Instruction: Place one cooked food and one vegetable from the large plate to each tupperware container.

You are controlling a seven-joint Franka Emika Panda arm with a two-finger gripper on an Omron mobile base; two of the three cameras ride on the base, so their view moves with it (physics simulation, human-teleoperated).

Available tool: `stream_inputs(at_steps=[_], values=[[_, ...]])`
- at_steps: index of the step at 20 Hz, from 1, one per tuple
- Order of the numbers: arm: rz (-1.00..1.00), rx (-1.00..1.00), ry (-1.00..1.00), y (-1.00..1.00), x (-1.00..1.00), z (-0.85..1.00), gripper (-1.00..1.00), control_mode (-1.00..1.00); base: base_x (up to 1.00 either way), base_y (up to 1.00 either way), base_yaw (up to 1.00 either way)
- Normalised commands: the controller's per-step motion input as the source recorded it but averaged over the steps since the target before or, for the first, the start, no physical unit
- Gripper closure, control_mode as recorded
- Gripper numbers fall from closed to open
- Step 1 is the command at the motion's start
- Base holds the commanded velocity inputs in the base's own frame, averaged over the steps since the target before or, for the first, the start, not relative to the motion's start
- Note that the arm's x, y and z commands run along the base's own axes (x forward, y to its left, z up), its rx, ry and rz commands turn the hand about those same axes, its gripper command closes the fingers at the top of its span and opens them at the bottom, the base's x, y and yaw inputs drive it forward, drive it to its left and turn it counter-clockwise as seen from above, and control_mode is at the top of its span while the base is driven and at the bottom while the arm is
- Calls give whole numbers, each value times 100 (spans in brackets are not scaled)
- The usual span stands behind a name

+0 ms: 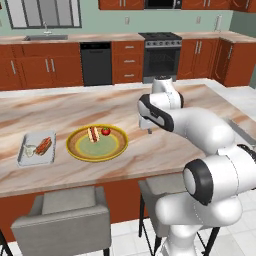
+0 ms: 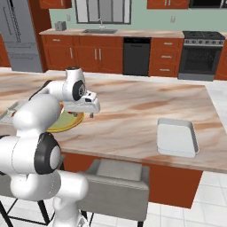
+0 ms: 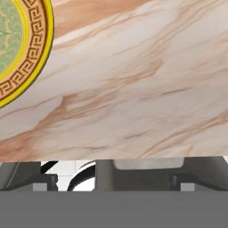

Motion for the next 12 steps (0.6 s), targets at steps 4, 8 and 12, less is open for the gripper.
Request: stream_inputs(at_steps=[4, 8, 12], values=[[0, 0, 0, 0, 1, 0, -100, -100, 3, 0, 0], [-4, -2, -1, 62, 31, 0, -100, -100, 0, 0, 0], [-9, -2, 0, 95, 68, 0, -100, -100, 0, 0, 0]])
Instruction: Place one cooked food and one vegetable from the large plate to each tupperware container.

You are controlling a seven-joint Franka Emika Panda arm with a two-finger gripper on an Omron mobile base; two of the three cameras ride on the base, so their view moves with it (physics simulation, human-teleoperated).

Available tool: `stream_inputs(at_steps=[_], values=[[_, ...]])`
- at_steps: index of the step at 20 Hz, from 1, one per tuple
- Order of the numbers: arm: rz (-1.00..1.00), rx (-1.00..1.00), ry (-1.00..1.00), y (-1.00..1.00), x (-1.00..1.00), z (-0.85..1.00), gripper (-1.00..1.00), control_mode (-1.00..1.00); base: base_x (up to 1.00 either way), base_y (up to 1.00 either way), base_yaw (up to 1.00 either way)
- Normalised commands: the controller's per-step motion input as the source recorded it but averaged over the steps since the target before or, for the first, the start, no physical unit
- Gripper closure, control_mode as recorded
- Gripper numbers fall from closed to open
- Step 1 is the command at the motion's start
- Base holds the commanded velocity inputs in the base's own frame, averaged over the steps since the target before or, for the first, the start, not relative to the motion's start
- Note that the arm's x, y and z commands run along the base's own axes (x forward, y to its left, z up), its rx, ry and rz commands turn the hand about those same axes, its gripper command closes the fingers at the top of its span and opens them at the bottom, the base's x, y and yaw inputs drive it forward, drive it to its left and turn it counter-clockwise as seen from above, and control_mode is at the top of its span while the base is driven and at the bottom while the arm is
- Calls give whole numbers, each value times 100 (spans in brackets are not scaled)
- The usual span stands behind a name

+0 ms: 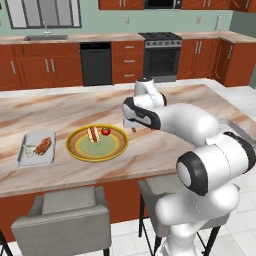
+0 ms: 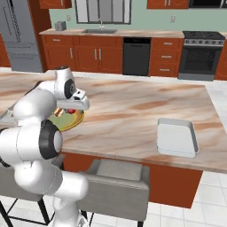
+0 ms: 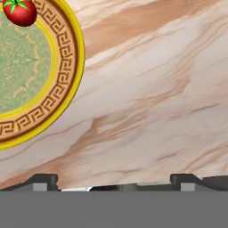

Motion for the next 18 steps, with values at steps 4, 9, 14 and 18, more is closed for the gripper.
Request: stream_inputs(at_steps=[4, 9, 14, 18], values=[[-17, -13, 1, 100, 87, 0, -100, -100, 0, 0, 0], [0, -10, 1, 99, 87, -9, -100, -100, 0, 0, 0], [3, -1, -1, 92, 83, -31, -100, -100, 0, 0, 0], [24, 1, 0, 16, 61, -58, -100, -100, 0, 0, 0]])
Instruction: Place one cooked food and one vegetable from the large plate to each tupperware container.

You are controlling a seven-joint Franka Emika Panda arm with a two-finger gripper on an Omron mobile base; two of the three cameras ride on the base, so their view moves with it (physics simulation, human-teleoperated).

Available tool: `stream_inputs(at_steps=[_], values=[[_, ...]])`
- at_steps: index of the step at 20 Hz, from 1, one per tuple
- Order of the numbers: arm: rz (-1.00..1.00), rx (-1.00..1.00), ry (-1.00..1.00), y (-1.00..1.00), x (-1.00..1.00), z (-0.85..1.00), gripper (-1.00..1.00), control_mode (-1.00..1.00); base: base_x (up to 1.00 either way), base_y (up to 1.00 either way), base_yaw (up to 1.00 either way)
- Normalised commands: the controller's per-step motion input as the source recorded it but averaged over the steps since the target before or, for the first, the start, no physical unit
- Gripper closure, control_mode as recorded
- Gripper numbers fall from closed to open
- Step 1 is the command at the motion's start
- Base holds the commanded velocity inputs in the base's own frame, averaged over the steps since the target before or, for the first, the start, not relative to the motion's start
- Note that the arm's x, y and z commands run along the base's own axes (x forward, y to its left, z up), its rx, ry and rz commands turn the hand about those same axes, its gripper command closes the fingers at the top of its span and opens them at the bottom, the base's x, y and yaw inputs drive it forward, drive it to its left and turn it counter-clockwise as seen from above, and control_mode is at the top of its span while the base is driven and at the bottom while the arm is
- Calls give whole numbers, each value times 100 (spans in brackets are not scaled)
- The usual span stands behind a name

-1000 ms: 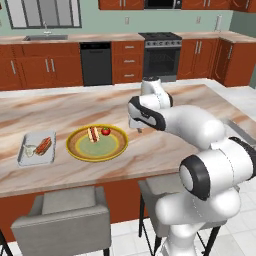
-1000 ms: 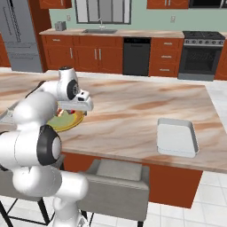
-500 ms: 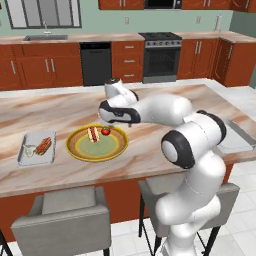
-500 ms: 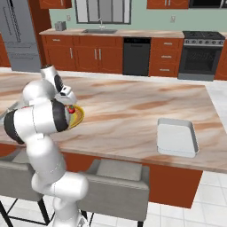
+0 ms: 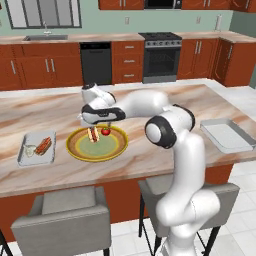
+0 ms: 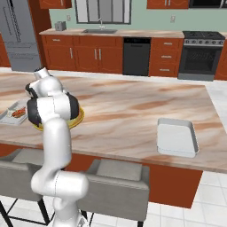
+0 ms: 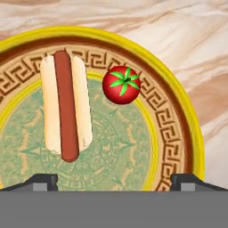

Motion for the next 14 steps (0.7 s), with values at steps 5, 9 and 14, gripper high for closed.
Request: stream_inputs(at_steps=[5, 9, 14], values=[[21, 0, 1, 30, 66, -40, -100, -100, 0, 0, 0], [-1, 0, 16, 20, 42, -37, -100, -100, 0, 0, 0], [-17, 0, 19, 1, -3, -53, -100, -100, 0, 0, 0]])
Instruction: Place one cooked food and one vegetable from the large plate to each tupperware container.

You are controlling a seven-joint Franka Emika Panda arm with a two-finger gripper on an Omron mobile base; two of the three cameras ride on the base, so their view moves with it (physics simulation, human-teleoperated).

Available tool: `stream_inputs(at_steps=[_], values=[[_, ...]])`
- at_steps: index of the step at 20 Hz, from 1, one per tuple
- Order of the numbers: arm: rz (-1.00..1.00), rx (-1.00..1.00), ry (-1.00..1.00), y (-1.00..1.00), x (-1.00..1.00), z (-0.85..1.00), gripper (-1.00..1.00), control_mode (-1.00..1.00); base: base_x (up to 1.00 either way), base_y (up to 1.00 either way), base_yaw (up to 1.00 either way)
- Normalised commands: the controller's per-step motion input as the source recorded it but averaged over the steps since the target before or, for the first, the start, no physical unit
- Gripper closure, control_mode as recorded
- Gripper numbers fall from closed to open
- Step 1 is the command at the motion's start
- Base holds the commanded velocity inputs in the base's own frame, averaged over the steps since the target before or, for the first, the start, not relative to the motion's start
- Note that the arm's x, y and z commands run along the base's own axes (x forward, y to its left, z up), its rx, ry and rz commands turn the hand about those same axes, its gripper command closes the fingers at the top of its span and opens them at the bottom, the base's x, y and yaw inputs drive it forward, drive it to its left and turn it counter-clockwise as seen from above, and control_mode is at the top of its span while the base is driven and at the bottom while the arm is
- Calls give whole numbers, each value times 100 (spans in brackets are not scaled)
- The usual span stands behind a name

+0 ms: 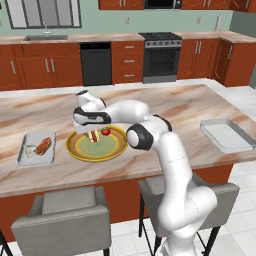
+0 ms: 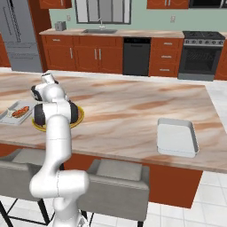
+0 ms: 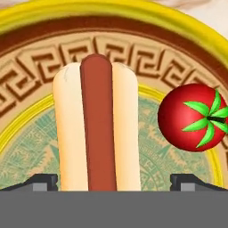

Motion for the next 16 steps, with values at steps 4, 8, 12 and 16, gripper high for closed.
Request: stream_inputs(at_steps=[4, 8, 12, 16], values=[[-18, -1, 5, 0, -11, -27, -100, -100, 0, 0, 0], [-3, -2, -2, 7, 22, -14, -100, -100, 0, 0, 0], [0, 0, 0, 0, 17, -30, -100, -100, 0, 0, 0], [0, 0, 0, 0, -1, -34, -100, -100, 0, 0, 0]])
